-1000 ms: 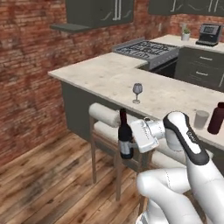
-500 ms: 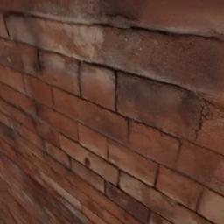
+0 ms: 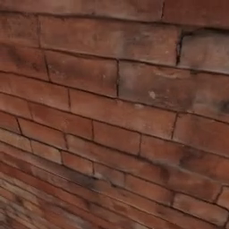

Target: There is a wine glass and glass cup on the dining counter. Place the wine bottle next to the wine glass and the juice bottle next to the glass cup.

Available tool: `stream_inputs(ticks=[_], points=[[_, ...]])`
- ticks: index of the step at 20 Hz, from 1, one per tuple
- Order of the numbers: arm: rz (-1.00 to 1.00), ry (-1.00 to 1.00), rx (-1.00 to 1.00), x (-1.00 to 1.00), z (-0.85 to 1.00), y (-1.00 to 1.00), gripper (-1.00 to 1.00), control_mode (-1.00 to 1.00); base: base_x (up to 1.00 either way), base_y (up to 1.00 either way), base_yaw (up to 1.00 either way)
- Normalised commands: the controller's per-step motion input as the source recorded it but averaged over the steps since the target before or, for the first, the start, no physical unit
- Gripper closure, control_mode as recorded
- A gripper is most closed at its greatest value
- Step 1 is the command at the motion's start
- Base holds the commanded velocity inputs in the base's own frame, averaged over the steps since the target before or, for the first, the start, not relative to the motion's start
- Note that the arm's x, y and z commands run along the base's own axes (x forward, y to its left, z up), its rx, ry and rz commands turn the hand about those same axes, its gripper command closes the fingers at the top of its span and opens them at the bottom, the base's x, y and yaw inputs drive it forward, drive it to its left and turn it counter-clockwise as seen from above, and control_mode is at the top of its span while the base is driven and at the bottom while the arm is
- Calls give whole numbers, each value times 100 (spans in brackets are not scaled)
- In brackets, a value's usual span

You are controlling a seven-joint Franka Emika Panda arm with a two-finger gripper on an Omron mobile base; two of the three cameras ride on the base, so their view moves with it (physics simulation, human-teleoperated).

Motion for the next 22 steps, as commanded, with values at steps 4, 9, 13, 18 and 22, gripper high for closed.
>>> stream_inputs(ticks=[4, 9, 13, 18, 22], points=[[0, 0, 0, 0, 0, 0, 100, 100, 31, 59, -40], [0, 0, 0, 0, 0, 0, 100, 100, 22, 66, -33], [0, 0, 0, 0, 0, 0, 100, 100, 32, 61, -36], [0, 0, 0, 0, 0, 0, 100, 100, 53, 46, -47], [0, 0, 0, 0, 0, 0, 100, 100, 54, 45, -49]])
